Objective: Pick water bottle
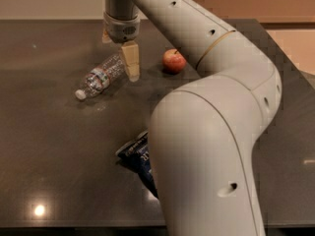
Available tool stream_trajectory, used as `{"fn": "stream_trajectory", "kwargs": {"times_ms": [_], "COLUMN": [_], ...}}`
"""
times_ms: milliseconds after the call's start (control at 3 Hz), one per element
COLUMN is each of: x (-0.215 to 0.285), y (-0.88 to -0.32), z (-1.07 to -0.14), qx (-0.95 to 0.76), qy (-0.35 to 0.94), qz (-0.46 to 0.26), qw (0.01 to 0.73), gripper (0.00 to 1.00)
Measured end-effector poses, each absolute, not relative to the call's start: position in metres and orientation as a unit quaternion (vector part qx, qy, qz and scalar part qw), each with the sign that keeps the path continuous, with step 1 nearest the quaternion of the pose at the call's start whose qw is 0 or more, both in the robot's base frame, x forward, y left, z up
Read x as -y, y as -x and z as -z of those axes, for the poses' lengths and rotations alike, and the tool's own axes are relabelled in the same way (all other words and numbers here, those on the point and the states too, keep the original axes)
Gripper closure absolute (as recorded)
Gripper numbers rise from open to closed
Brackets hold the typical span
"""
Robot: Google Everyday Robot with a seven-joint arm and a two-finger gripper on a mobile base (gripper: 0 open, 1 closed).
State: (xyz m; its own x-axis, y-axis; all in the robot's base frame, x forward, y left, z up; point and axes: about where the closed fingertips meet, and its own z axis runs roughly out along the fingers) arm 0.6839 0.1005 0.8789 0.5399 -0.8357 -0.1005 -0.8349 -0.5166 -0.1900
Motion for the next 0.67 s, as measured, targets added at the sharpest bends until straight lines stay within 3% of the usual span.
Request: {"fn": "stream_trajectory", "kwargs": {"times_ms": [667], "x": [-0.138], "y": [-0.684], "z": [-0.861], "qx": [-0.422], "qy": [0.903], "qz": [-0.002], "qw": [0.086], "gripper": [0.0]}}
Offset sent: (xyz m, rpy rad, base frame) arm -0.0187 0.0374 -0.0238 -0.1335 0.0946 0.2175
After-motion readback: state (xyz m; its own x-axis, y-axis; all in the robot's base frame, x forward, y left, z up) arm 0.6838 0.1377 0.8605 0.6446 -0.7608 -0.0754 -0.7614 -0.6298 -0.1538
